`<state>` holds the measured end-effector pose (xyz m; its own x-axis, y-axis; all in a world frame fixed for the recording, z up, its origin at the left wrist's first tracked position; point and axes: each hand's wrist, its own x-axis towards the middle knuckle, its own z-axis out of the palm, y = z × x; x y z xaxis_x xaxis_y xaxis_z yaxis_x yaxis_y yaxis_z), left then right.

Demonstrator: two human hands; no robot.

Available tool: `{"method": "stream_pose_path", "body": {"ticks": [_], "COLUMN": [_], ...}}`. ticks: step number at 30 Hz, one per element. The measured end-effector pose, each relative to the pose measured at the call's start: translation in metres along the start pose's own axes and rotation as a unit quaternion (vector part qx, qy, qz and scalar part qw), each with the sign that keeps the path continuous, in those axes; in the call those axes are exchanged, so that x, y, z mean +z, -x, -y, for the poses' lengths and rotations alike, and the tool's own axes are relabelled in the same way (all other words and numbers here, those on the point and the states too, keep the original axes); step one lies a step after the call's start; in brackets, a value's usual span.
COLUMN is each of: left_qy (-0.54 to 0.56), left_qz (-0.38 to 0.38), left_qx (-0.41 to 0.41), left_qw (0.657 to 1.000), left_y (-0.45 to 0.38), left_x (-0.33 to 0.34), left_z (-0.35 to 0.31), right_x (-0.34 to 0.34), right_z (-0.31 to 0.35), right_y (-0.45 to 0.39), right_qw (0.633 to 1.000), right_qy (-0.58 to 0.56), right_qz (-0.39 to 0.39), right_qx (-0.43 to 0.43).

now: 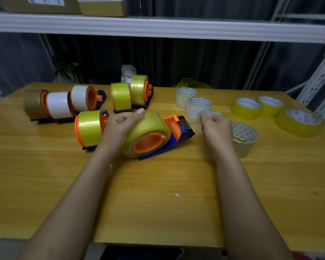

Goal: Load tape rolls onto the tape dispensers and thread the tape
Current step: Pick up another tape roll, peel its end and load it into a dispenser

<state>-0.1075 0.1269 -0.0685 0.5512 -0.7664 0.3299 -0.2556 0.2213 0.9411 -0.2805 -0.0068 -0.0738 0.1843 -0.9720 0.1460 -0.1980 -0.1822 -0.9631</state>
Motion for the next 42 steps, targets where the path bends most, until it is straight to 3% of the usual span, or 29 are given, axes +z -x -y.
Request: {"method": "stream_pose_path", "body": {"ticks": [11, 31, 42], "left_qy": [-0.014, 0.05, 0.043], "left_qz": [0.006, 0.022, -0.037], "left_qx": [0.061, 0.064, 0.068], "left_qw": [0.998, 0.996, 0.996], "left_y": [0.011, 0.021, 0.017], "left_x": [0.0, -0.001, -0.005], "left_z": [0.0, -0.006, -0.006], "right_x": [0.003, 0.01, 0.013], "right_z": [-0.001, 0.002, 0.0], "right_y": [-0.003, 0.004, 0.003], "right_qw": [0.999, 0.993, 0.995], "right_qy": [-0.001, -0.07, -0.055], "right_qz": [0.0, 0.069, 0.038], "right_qx": [-0.049, -0.071, -0.076]}}
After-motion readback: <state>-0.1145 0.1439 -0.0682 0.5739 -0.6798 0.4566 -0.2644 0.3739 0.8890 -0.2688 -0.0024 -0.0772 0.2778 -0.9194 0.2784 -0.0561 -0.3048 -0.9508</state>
